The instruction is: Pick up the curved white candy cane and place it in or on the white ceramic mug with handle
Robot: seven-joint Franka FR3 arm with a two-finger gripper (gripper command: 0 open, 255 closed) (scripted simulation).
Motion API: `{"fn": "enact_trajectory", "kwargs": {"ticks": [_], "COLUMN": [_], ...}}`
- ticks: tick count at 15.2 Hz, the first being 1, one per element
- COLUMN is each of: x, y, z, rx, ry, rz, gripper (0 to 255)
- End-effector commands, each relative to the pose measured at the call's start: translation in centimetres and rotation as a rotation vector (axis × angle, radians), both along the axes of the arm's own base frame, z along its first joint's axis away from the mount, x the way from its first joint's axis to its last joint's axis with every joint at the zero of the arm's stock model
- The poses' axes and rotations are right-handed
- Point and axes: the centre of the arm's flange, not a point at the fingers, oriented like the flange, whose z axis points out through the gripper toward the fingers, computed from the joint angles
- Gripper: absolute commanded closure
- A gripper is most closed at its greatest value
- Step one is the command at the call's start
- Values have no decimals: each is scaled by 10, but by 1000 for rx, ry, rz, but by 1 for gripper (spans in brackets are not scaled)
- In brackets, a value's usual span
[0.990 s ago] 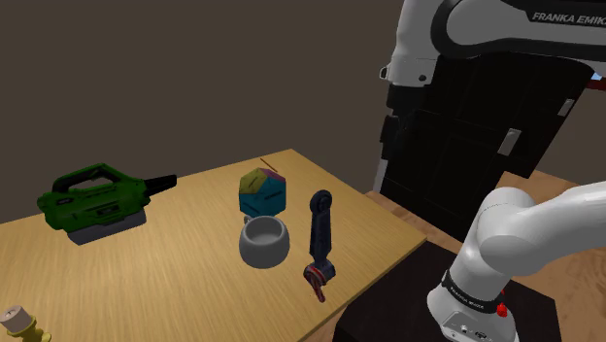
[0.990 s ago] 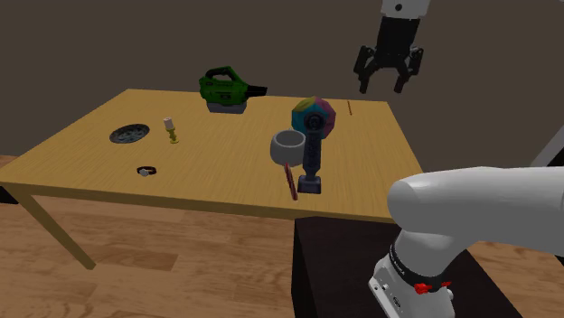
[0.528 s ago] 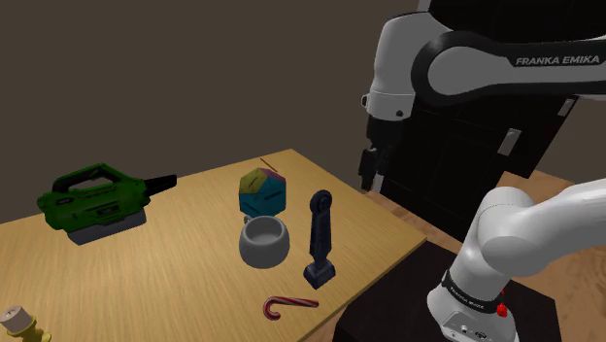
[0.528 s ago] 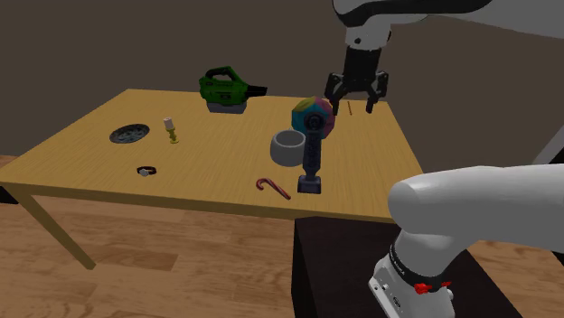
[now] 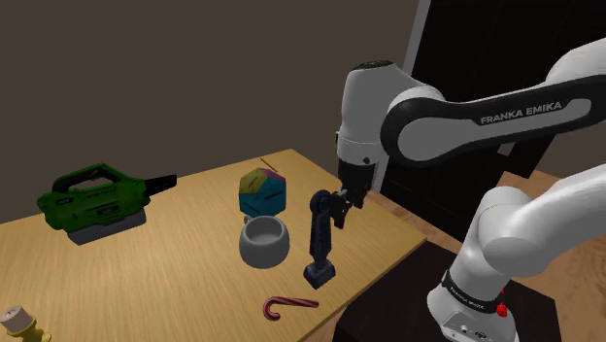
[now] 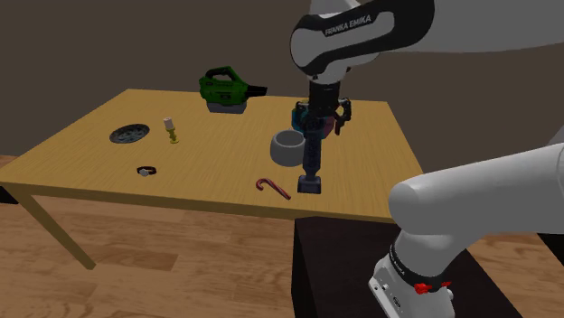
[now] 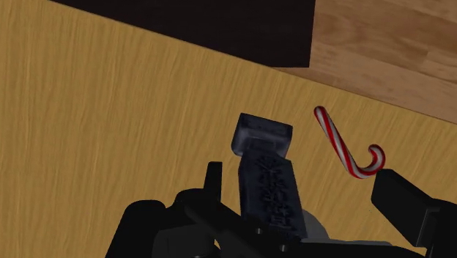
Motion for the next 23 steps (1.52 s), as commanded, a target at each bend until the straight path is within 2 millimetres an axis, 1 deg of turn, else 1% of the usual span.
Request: {"fn": "enact_trajectory", "kwargs": {"ticks": [1, 9, 10, 16, 17, 23], "x": [6, 24, 25, 25, 25, 25], "y": [21, 95, 96, 93, 92, 92], "z": [-19, -99, -100, -132, -140, -140], "rx": [-11, -60, -61, -61, -61, -61], "ry": [-7, -27, -27, -27, -27, -27], "rz": [-5, -22, -22, -22, -22, -22], "gripper": [0, 0, 0, 0, 0, 0]}}
